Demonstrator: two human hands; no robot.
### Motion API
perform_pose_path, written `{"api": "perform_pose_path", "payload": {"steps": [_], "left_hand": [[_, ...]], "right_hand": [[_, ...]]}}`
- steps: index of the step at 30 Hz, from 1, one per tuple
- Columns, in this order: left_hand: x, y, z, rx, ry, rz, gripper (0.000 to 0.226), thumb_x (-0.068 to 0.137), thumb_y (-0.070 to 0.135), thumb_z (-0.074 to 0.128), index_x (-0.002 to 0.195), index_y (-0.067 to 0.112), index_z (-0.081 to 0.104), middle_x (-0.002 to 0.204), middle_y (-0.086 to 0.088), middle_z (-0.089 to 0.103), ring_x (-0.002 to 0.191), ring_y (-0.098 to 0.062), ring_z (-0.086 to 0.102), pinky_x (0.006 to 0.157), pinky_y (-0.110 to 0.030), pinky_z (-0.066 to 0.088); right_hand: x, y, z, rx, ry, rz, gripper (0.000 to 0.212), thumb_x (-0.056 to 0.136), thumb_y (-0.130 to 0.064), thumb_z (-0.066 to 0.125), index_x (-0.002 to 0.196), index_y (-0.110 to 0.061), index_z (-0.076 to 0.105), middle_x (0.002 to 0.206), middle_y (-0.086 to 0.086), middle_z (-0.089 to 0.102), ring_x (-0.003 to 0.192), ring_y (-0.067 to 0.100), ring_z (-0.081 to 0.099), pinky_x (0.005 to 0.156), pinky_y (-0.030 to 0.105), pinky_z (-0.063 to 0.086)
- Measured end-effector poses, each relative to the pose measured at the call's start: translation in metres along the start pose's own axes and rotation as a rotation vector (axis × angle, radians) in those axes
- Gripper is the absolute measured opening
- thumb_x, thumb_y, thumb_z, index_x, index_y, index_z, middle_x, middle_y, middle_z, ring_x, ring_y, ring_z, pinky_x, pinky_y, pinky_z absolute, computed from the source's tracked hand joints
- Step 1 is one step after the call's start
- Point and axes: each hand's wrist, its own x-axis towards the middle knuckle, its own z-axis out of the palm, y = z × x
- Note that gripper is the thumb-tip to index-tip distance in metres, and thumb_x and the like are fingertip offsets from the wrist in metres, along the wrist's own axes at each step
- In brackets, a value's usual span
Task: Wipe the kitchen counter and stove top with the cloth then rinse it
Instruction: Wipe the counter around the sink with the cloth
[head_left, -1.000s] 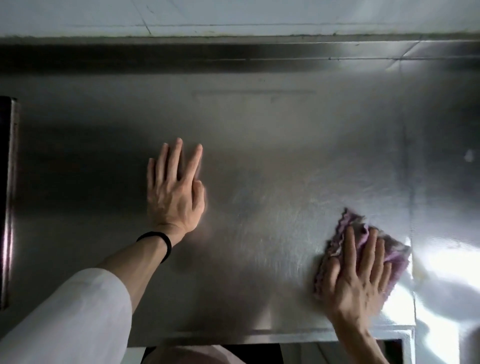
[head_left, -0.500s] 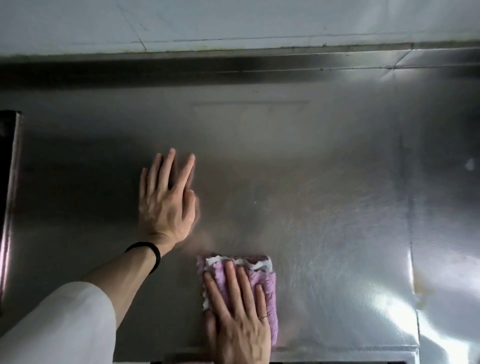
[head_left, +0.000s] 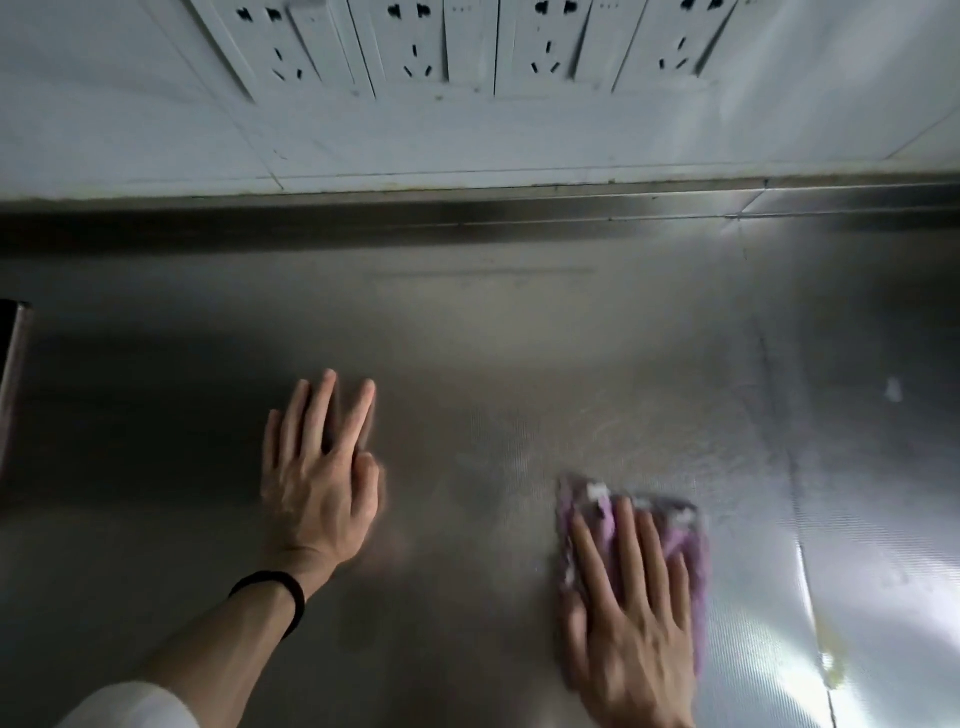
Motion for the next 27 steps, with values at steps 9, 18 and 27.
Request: {"api": "perform_pose_path", "payload": {"steps": [9,18,27], "left_hand": [[0.0,-0.001,-0.001,0.026,-0.037,-0.001,0.071,0.092,0.034,0.038,0.163,0.032,0.03,0.173,-0.007,0.019,0.159,-0.034,0.019,0.129,-0.052,0.012],[-0.001,-0.003,-0.001,0.024,-0.052,0.002,0.07,0.092,0.039,0.038,0.161,0.028,0.037,0.173,-0.009,0.021,0.159,-0.036,0.022,0.127,-0.058,0.02],[0.001,0.0,-0.004,-0.004,-0.077,-0.002,0.074,0.09,0.037,0.039,0.163,0.029,0.032,0.173,-0.007,0.019,0.16,-0.033,0.019,0.128,-0.055,0.015]], "right_hand": [[0.212,-0.066,-0.001,0.058,-0.062,-0.085,0.066,0.107,-0.051,0.022,0.165,-0.035,-0.004,0.174,0.005,-0.009,0.16,0.026,-0.011,0.129,0.049,-0.01],[0.181,-0.135,0.022,0.048,-0.172,-0.387,0.063,0.108,-0.05,0.016,0.166,-0.03,0.0,0.173,0.002,-0.012,0.159,0.024,-0.018,0.127,0.049,-0.013],[0.255,-0.117,0.011,0.041,-0.14,-0.554,0.063,0.106,-0.054,0.017,0.165,-0.037,0.0,0.174,0.0,-0.002,0.161,0.022,-0.005,0.13,0.049,-0.004]]}}
